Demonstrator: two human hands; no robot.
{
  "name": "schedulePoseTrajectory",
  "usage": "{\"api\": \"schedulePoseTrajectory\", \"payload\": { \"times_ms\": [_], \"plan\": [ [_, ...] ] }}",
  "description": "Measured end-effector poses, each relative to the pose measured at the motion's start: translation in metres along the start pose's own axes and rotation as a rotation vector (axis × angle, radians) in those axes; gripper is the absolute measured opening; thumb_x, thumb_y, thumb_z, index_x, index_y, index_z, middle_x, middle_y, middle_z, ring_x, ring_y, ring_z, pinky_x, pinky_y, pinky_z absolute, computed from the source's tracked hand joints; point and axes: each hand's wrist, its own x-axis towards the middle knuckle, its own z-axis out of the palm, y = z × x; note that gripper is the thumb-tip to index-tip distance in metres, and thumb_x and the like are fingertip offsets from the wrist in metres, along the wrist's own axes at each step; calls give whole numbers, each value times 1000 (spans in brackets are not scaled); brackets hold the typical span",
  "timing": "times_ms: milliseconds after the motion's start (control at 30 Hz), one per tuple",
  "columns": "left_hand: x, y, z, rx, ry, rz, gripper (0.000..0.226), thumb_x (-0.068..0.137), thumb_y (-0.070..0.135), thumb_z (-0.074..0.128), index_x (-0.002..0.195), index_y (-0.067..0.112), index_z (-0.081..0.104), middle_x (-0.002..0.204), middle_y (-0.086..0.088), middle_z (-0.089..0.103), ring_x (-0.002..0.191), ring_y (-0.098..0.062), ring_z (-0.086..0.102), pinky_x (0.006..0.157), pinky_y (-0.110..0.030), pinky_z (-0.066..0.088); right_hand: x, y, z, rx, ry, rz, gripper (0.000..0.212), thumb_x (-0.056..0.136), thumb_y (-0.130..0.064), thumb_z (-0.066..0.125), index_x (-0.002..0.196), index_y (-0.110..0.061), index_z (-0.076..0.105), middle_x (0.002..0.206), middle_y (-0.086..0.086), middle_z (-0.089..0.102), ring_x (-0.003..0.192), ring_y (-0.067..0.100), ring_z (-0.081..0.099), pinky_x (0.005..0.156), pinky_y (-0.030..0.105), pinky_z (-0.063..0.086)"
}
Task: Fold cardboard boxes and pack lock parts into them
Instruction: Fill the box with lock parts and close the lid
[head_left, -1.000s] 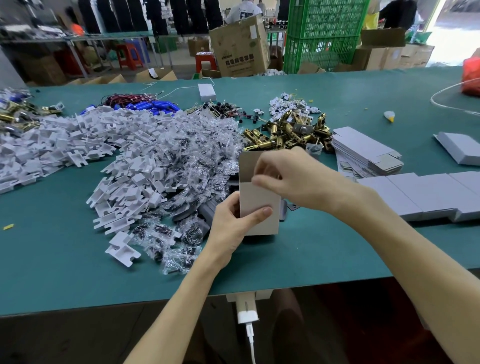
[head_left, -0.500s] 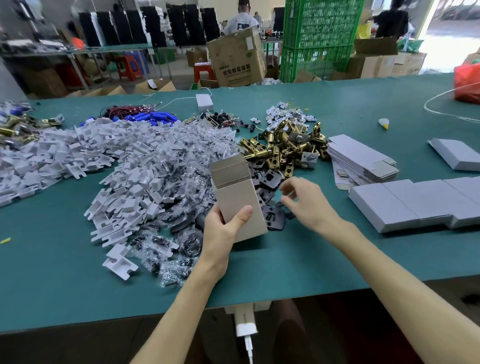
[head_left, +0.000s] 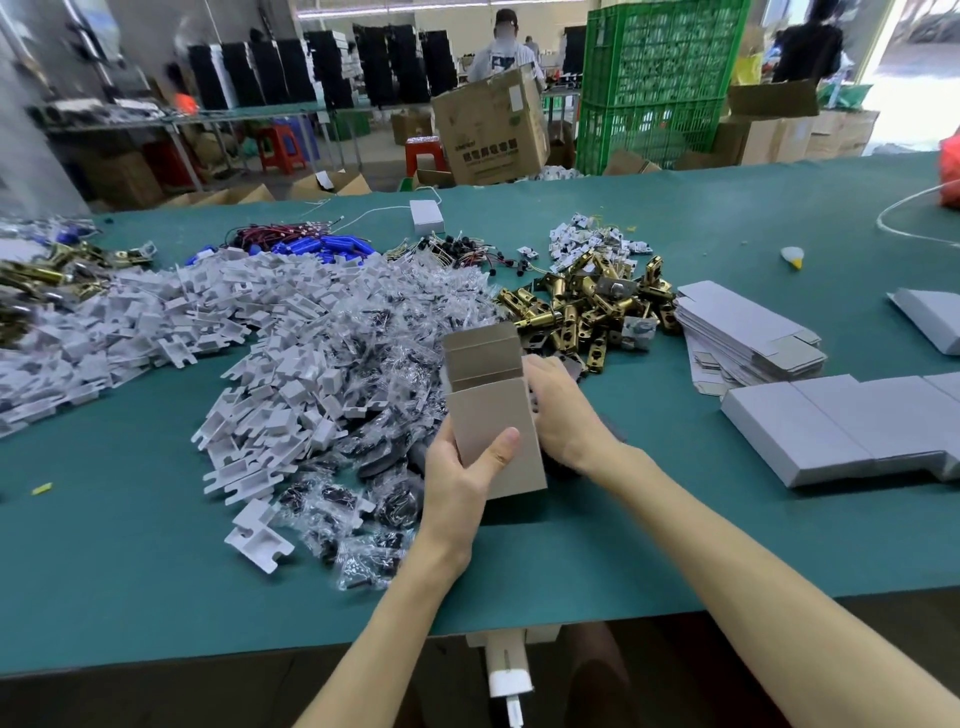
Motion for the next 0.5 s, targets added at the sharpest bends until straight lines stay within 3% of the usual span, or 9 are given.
{"api": "schedulePoseTrajectory", "payload": {
  "times_ms": [100, 233, 367, 500],
  "plan": [
    [0, 0, -3, -79, 87, 67, 39, 85, 23, 77, 122, 15, 68, 108, -7, 79, 96, -23, 76, 75, -31, 61, 12, -5, 5, 40, -85, -60, 40, 95, -29, 71, 134, -22, 62, 135, -2, 57, 111, 18, 38, 93, 29, 34],
    [0, -1, -3, -59, 81, 95, 39, 86, 21, 77, 124, 16, 66, 110, -7, 78, 100, -25, 75, 80, -33, 62, 17, -12, 10, -19, -206, -109, 43, 89, -56, 53, 115, -23, 64, 128, 7, 53, 113, 29, 37, 100, 40, 37],
    [1, -2, -3, -47, 89, 76, 41, 84, 21, 78, 123, 12, 66, 108, -9, 78, 99, -25, 75, 79, -34, 61, 18, -9, 15, -72, -146, -90, 27, 97, -34, 66, 119, -19, 67, 129, 7, 52, 113, 32, 38, 103, 47, 38],
    [2, -2, -4, -33, 86, 66, 43, 83, 22, 78, 123, 11, 66, 107, -9, 78, 97, -24, 75, 79, -34, 61, 17, -2, 14, 4, -14, -88, 16, 97, -22, 67, 109, -14, 74, 112, 0, 58, 102, 22, 41, 86, 33, 37]
  ]
}}
